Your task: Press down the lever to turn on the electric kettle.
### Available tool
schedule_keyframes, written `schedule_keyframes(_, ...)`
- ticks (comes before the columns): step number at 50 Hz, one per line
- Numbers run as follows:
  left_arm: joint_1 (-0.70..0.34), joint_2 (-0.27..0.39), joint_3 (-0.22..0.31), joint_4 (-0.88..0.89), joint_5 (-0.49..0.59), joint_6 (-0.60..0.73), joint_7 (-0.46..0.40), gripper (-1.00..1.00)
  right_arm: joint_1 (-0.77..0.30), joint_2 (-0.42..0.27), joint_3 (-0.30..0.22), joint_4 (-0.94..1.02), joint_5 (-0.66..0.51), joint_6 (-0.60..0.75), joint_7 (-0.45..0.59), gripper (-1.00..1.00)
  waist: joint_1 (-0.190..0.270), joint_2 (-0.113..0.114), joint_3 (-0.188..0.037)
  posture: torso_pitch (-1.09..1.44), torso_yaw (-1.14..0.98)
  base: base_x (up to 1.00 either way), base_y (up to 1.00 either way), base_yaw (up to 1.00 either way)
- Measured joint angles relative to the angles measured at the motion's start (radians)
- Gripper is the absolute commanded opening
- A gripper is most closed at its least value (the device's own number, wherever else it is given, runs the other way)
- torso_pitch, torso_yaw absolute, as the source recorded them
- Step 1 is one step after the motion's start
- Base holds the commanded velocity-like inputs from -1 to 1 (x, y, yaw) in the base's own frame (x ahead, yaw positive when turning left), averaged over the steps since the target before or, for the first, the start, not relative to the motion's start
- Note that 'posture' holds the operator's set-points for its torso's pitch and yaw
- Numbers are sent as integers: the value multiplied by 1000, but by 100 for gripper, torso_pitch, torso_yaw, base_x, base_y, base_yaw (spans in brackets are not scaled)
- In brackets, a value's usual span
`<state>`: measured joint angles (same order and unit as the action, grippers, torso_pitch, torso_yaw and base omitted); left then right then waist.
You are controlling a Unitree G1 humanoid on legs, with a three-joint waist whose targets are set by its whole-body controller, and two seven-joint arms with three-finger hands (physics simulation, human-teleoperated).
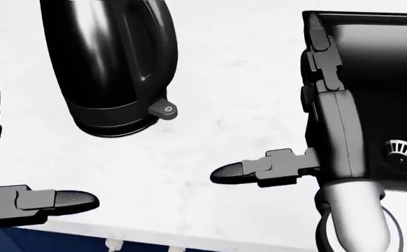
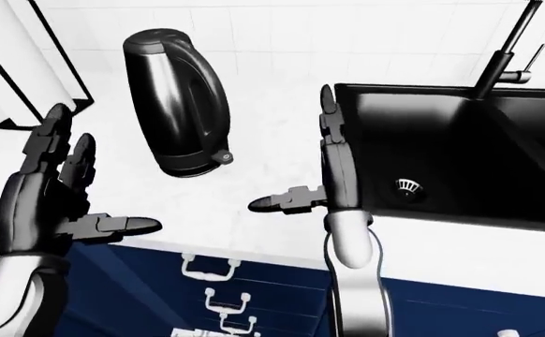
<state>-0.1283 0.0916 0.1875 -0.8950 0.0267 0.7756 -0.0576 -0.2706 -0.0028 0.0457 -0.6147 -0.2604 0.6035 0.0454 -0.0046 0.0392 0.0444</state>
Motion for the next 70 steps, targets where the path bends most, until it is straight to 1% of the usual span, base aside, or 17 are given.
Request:
schedule_keyframes(2,-1,1,0,-3,-1,-4,1,100,-4,0,1,0,1,-6,1,100,-2,44,-10,0,0,10,0,0)
schedule_keyframes(6,12,4,16,16,5,4,7,100,7,10,24,18,6,3,9,100,14,31,-7,0,0,10,0,0)
schedule_keyframes(11,6,6,15,6,3,1,7,100,0,9,15,2,3,2,7,100,13,-22,-10,0,0,10,0,0)
schedule_keyframes(15,4,5,16,0,1,-5,6,100,-6,7,15,-4,2,-11,6,100,13,-83,-19,0,0,9,0,0)
schedule_keyframes(17,11,-2,1,8,-4,-4,2,100,3,2,2,5,0,-11,3,100,2,-64,-10,0,0,9,0,0)
schedule_keyframes(19,14,-2,-2,17,-11,0,-4,100,10,3,-5,19,-4,-3,-1,100,-2,-64,-8,0,0,10,0,0)
schedule_keyframes(21,12,1,8,15,-13,3,-6,100,5,4,-3,25,-6,4,-3,100,0,-51,-7,0,0,10,0,0)
schedule_keyframes(25,8,4,17,-4,-11,-4,-1,100,-4,5,7,8,-4,-6,0,100,0,-1,0,0,0,9,0,0)
schedule_keyframes(27,8,4,16,-12,-12,-6,0,100,-10,5,7,6,-3,-12,1,100,-2,42,-9,0,0,9,0,0)
schedule_keyframes(33,16,7,31,3,-6,10,7,100,-2,13,24,37,5,-5,9,100,12,15,-12,0,0,9,0,0)
schedule_keyframes(37,7,10,26,-13,-8,-1,7,100,-14,16,9,15,12,-19,2,100,20,-34,-6,0,0,3,0,0)
schedule_keyframes(39,5,10,25,-16,-9,-8,6,100,-19,13,9,9,15,-27,-4,100,30,-73,-11,0,0,0,0,0)
schedule_keyframes(41,15,1,15,-3,-11,-3,4,100,-10,8,5,18,16,-27,-6,100,26,-54,-3,0,0,0,0,0)
schedule_keyframes(46,16,3,15,3,-16,16,-1,100,-35,6,-2,34,13,17,-8,100,14,-27,-14,0,0,0,0,0)
schedule_keyframes(54,13,11,57,-27,-30,13,1,100,-184,1,5,43,-28,116,9,100,5,-29,-24,0,0,0,0,0)
schedule_keyframes(58,18,11,55,-23,-33,10,6,100,-264,6,8,73,-41,157,21,100,4,-27,-21,0,0,0,0,0)
schedule_keyframes(70,24,13,63,-19,-37,7,7,100,-371,39,34,143,-55,179,48,100,6,-26,-15,0,0,0,0,0)
